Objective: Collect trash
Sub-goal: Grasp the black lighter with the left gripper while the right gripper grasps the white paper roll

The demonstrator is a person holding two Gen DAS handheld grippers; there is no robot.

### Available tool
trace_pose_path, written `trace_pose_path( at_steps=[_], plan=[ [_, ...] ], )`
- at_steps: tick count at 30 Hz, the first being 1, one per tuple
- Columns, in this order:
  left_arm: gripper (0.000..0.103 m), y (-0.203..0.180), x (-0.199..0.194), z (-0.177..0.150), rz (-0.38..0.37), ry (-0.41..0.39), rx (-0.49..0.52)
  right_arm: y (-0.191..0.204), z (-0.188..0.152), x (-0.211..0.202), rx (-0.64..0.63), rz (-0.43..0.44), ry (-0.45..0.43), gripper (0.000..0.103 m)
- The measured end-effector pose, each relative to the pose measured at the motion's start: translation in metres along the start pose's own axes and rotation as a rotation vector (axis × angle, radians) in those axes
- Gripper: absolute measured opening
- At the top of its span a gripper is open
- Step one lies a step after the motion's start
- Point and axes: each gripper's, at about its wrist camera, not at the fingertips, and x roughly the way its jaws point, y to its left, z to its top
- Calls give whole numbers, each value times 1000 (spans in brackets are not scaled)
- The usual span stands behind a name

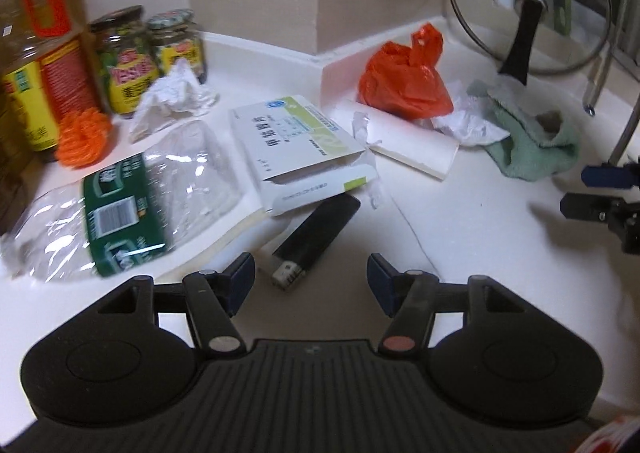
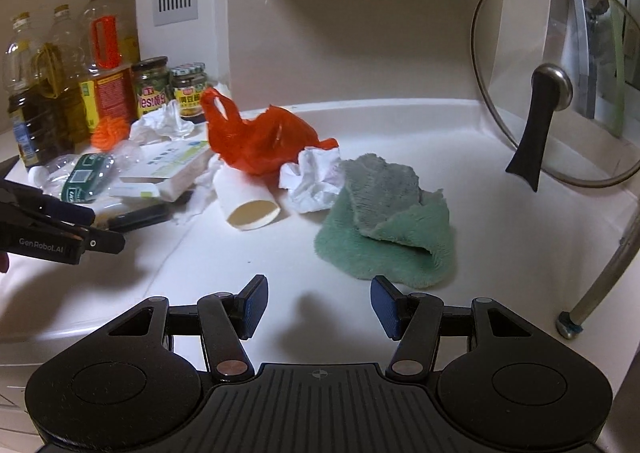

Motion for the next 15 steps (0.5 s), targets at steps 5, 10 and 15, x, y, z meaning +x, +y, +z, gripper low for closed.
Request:
trace_pose_path(
  at_steps=[5,10,15],
  plan=[
    [59,-1,14,9,-29,6,26,-1,1,11,2,42,9,57],
    [40,-6,13,12,-38,9,29,10,13,26,-13,101,-8,57],
    [25,-11,-2,1,-19,19,-15,26,35,49,-50,147,-49,57]
  ],
)
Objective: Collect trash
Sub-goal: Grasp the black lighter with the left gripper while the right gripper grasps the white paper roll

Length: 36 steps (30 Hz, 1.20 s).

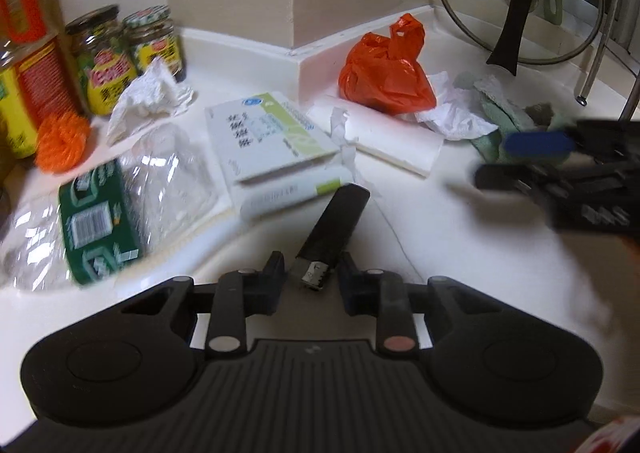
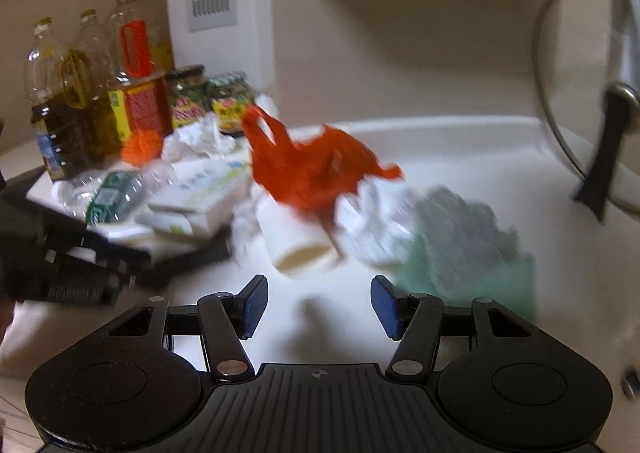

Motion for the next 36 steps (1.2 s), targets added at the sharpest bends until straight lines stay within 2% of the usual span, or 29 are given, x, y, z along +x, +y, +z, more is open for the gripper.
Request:
trace_pose_path(
  at_steps=[4,8,13,14,15,16,20,27,28,29,30,31,32,33,36],
  plan=[
    [25,1,-18,-18,18,1,-75,9,13,27,-68,14,11,58],
    [25,3,-34,-34,41,-2,-131,17,15,56,-147,-18,36,68],
    [25,4,-44,-44,52,-8,-157,16,12,78,-159,-3,72,68],
    [25,5,-44,-44,50,-8,-162,16,13,76,-155,-3,76,68],
    [25,6,-45,-45,47,-9,-166,17,13,73,-152,-2,79,61],
    [26,7,-45,-45,45,-11,-171,18,13,69,-149,2,82,48],
    [42,6,-43,-42,22,-26,-162,21,4,41,-90,14,111,48],
    [43,-1,-29,-30,-15,-21,-50,24,-23,-14,-25,35,132,49],
    [42,-1,-27,-29,-21,-16,-43,25,-26,-18,-26,46,128,52],
    [42,-1,-25,-29,-23,-13,-37,25,-27,-20,-30,50,119,63],
    [42,-1,-24,-28,-22,-12,-28,25,-28,-20,-32,44,109,68],
    [38,-2,-24,-28,-17,-9,-20,25,-27,-18,-28,36,106,73],
    [29,-2,-24,-28,-12,-6,-13,24,-25,-17,-20,37,103,73],
    [26,-2,-25,-28,-8,-3,-8,23,-23,-16,-13,39,95,73],
    [22,-1,-28,-30,-4,2,-15,27,-17,-6,-31,40,87,73]
  ],
)
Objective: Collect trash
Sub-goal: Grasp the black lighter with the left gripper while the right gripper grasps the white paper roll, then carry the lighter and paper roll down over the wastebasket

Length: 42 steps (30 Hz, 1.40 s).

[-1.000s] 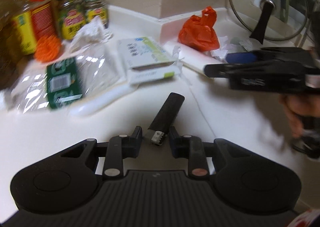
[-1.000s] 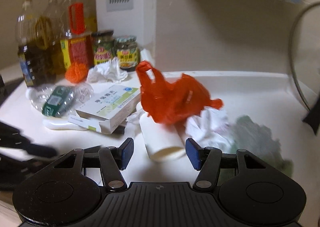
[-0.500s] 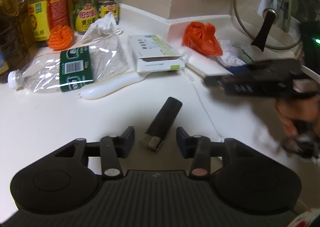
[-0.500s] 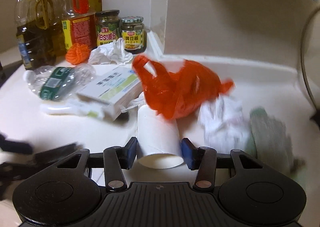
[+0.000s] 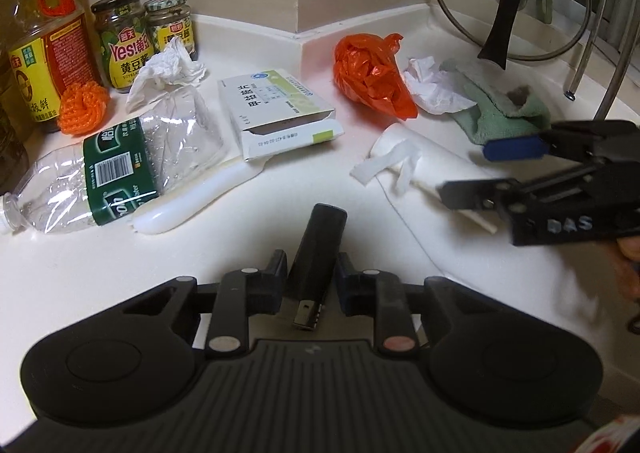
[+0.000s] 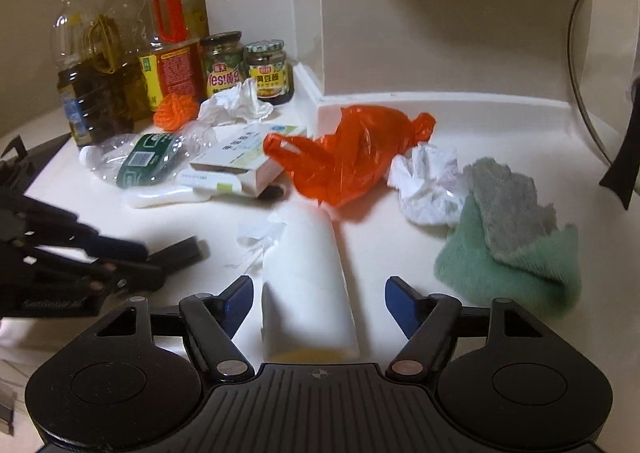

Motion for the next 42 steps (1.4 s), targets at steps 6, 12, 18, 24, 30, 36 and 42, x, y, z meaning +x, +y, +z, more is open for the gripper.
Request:
trace_pose_path(
  at_steps=[6,12,18,24,30,36,42],
  plan=[
    [22,2,-11,-10,18,-3,-41,4,2,18,-18,8,27,72],
    [22,4,-22,-20,12,-16,-93,6,-4,12,17,4,45,49],
    [21,1,-34,-32,1,-26,-111,18,-15,-20,24,-15,23,49],
    [21,-9,-53,-43,-30,-47,-109,38,-30,-56,41,-8,12,49],
    [21,-23,-75,-59,-63,-55,-102,59,-52,-86,25,-9,20,49],
    [21,-32,-95,-87,-101,-22,-113,76,-76,-105,-3,2,55,49],
    [21,-35,-92,-125,-107,58,-155,99,-104,-103,-74,25,110,49]
  ],
)
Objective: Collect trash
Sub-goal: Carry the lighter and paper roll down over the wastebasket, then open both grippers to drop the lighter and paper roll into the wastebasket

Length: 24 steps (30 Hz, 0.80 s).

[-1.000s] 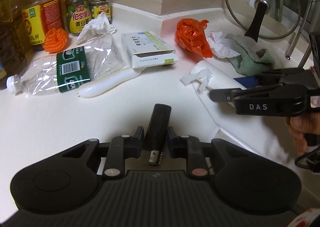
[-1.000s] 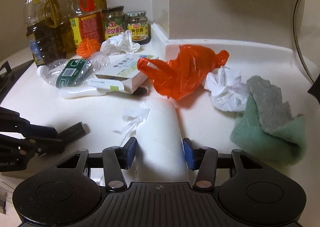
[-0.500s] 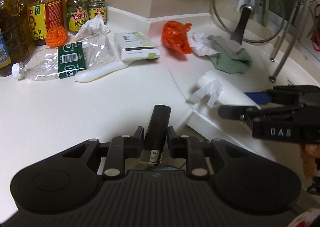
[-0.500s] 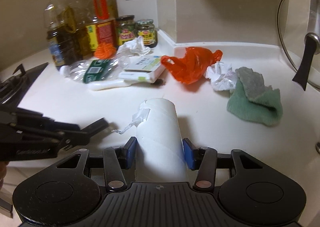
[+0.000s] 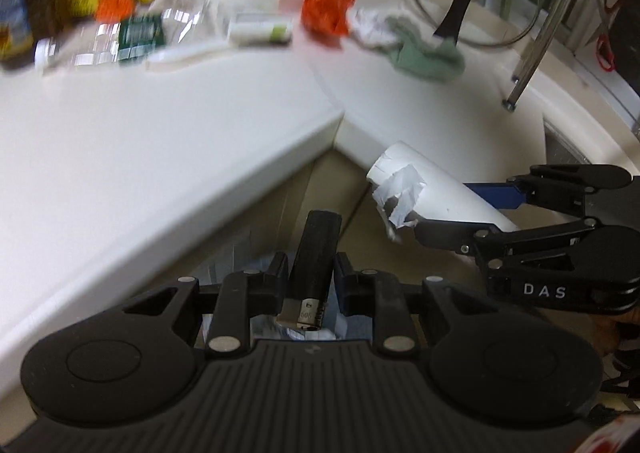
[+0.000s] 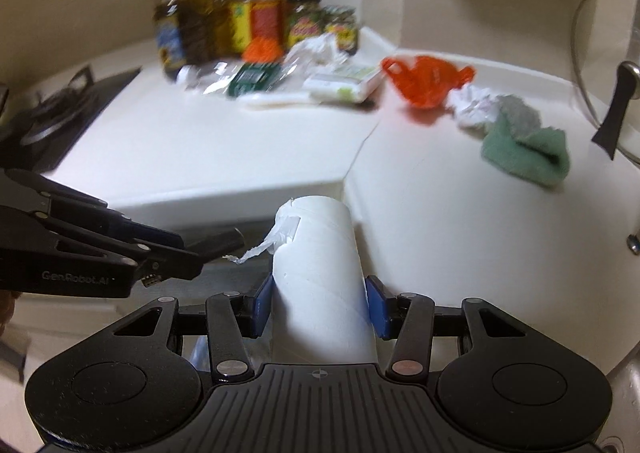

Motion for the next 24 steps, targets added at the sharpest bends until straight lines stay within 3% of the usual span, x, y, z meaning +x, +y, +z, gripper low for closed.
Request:
trace_pose_path(
  at_steps=[9,24],
  plan=[
    [21,15,31,-41,31,113,-69,25,-42,49,-87,15,145,49],
    [21,36,90,-72,68,247,-177,21,-77,119,-104,18,319,49]
  ],
)
